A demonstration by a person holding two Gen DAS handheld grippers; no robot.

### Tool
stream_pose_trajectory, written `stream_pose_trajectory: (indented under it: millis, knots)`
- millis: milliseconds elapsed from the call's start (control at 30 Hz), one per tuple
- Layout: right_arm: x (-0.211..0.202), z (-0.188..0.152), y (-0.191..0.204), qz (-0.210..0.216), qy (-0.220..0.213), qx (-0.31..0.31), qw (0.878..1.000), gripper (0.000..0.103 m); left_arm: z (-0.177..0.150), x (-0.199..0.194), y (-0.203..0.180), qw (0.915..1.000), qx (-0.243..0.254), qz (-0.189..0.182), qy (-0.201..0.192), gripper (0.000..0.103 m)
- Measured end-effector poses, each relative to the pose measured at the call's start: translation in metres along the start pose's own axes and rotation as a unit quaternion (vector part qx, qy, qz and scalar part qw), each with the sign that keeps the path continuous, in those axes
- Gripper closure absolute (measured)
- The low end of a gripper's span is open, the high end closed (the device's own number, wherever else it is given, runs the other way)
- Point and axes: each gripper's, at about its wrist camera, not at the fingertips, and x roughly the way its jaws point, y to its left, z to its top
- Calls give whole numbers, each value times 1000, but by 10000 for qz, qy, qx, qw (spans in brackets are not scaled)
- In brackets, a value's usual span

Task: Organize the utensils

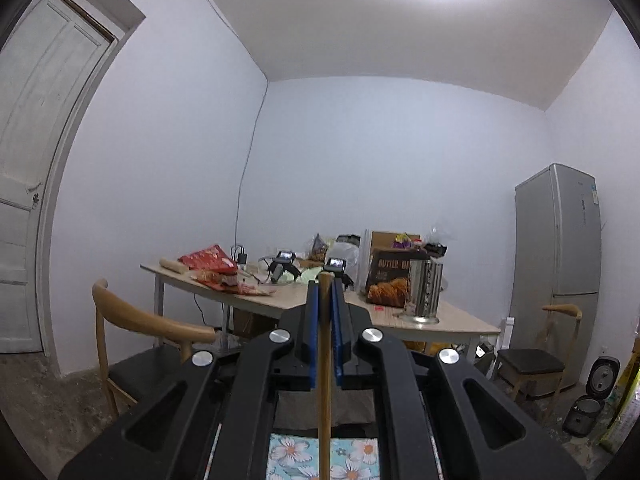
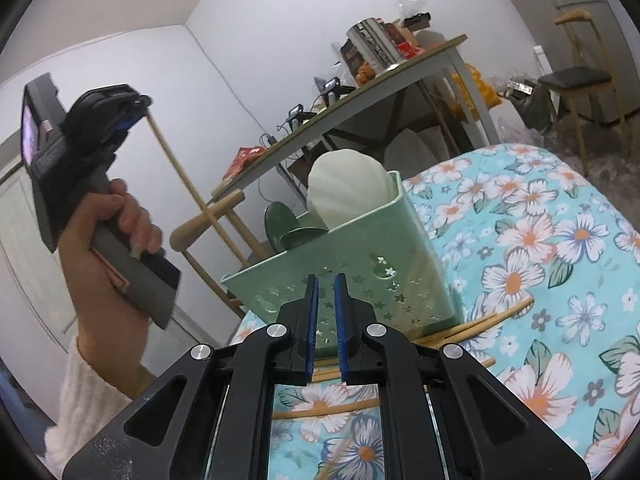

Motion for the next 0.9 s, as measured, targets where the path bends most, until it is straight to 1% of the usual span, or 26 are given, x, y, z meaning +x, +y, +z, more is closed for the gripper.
stream_pose_trajectory:
  millis: [100, 167, 267, 400, 533, 567, 600, 633, 667, 700, 733, 800, 833, 900]
  knots:
    - [0, -1, 4, -96, -9, -143, 9999, 94, -8, 6, 2, 9999, -70, -1, 155, 97]
    - [1, -1, 3, -112, 43, -128, 9998, 94, -12, 9, 4, 9997, -105, -5, 229, 97]
    - [3, -1, -5, -65, 120, 60, 9999, 93, -17, 13, 6, 9996, -66, 24, 263, 97]
    - [3, 0, -18, -105, 191, 325, 9992, 92, -27, 16, 11, 9987, -141, -35, 498, 97]
    - [1, 1, -25, -205, 220, 368, 9989, 88, -40, 11, 17, 9967, -206, -199, 758, 96]
    - [-1, 0, -27, -216, 220, 374, 9988, 88, -42, 10, 17, 9961, -205, -251, 826, 91]
    - [-2, 0, -27, -233, 228, 363, 9988, 87, -44, 10, 17, 9956, -208, -292, 866, 78]
    - [-3, 0, -28, -265, 231, 339, 9988, 86, -45, 8, 17, 9949, -210, -371, 912, 68]
    - [-5, -1, -28, -295, 222, 318, 9988, 85, -45, 6, 16, 9947, -207, -409, 916, 50]
    - [-6, -1, -29, -341, 220, 296, 9987, 83, -44, 2, 15, 9950, -193, -468, 856, 46]
    - [-7, -1, -30, -376, 210, 290, 9987, 82, -43, -2, 14, 9954, -162, -483, 806, 46]
    - [-7, -1, -34, -438, 232, 301, 9983, 82, -38, -10, 9, 9964, -22, -524, 673, 42]
    - [-7, -1, -37, -481, 249, 324, 9980, 81, -36, -13, 8, 9966, 13, -538, 628, 41]
    - [-8, -1, -44, -492, 315, 464, 9972, 80, -29, -20, 6, 9968, 53, -596, 538, 39]
